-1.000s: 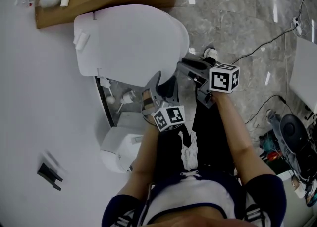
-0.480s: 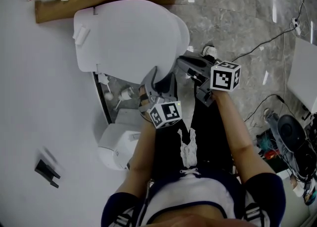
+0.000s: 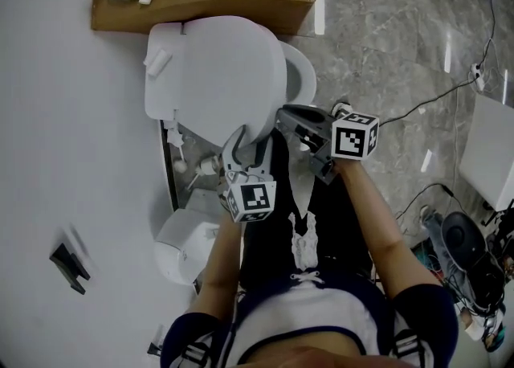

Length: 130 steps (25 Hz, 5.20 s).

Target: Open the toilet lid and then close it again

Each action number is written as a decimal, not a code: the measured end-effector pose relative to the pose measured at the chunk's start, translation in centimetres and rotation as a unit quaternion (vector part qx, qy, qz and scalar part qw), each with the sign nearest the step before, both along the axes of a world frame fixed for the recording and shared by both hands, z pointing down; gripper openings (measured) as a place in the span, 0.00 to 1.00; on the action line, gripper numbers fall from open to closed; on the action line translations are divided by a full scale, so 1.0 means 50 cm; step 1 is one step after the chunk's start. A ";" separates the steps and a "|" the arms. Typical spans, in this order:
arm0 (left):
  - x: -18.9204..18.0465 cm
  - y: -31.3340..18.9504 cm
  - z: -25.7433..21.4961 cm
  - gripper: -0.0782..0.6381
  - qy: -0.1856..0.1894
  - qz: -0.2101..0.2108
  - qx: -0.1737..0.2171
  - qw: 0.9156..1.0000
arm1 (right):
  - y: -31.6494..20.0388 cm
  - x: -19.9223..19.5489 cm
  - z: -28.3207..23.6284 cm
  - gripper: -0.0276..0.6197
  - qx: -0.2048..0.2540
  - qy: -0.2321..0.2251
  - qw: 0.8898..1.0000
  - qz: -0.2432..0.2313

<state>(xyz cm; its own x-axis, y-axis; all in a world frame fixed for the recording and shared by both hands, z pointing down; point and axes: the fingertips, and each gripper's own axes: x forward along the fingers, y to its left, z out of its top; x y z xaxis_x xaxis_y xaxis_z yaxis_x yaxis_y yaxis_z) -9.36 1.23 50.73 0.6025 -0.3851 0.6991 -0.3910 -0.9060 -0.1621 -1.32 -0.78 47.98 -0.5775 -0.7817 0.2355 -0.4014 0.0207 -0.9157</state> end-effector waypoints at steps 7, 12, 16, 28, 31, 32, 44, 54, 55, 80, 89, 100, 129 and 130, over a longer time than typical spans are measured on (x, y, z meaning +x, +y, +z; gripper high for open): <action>-0.033 -0.040 -0.051 0.45 0.009 -0.017 -0.009 1.000 | -0.042 -0.036 -0.055 0.13 0.005 0.019 0.999 -0.026; -0.060 -0.078 -0.082 0.49 0.006 -0.014 -0.002 1.000 | -0.076 -0.064 -0.085 0.11 0.019 0.056 0.998 -0.031; -0.077 -0.101 -0.107 0.49 0.004 -0.019 0.009 1.000 | -0.099 -0.083 -0.110 0.10 0.025 0.070 0.997 -0.025; -0.138 -0.184 -0.179 0.49 0.038 -0.071 0.032 0.996 | -0.193 -0.143 -0.184 0.11 0.056 0.092 0.993 -0.050; -0.161 -0.205 -0.197 0.49 0.048 -0.083 0.039 0.995 | -0.215 -0.166 -0.200 0.11 0.060 0.095 0.992 -0.053; -0.168 -0.212 -0.202 0.49 0.053 -0.088 0.040 0.994 | -0.223 -0.172 -0.205 0.11 0.062 0.093 0.992 -0.055; -0.231 -0.278 -0.245 0.49 0.086 -0.114 0.051 0.988 | -0.302 -0.247 -0.251 0.11 0.068 0.101 0.988 -0.097; -0.309 -0.351 -0.284 0.49 0.115 -0.171 0.080 0.975 | -0.388 -0.325 -0.286 0.11 0.053 0.105 0.987 -0.108; -0.316 -0.358 -0.286 0.49 0.115 -0.176 0.082 0.974 | -0.397 -0.332 -0.288 0.11 0.052 0.109 0.987 -0.109; -0.468 -0.454 -0.433 0.12 0.235 -0.313 0.145 0.909 | -0.553 -0.475 -0.321 0.12 0.069 0.201 0.967 -0.143; -0.505 -0.445 -0.424 0.12 0.226 -0.330 0.145 0.905 | -0.613 -0.521 -0.316 0.16 0.055 0.175 0.972 -0.150; -0.540 -0.449 -0.413 0.12 0.218 -0.341 0.142 0.903 | -0.668 -0.570 -0.309 0.18 0.048 0.172 0.972 -0.150; -0.522 -0.387 -0.396 0.12 0.237 -0.314 0.119 0.912 | -0.348 -0.595 -0.359 0.06 0.345 0.460 0.802 -0.160; -0.523 -0.386 -0.397 0.12 0.238 -0.314 0.119 0.911 | -0.346 -0.600 -0.362 0.05 0.354 0.465 0.794 -0.167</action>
<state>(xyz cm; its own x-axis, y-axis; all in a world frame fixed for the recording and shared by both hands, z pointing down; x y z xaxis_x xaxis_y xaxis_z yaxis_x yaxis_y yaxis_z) -35.49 -18.05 30.88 0.4246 -0.8653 0.2665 -0.8976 -0.4408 -0.0014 -31.31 -18.07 29.90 -0.6139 -0.7484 0.2511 -0.7613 0.6454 0.0626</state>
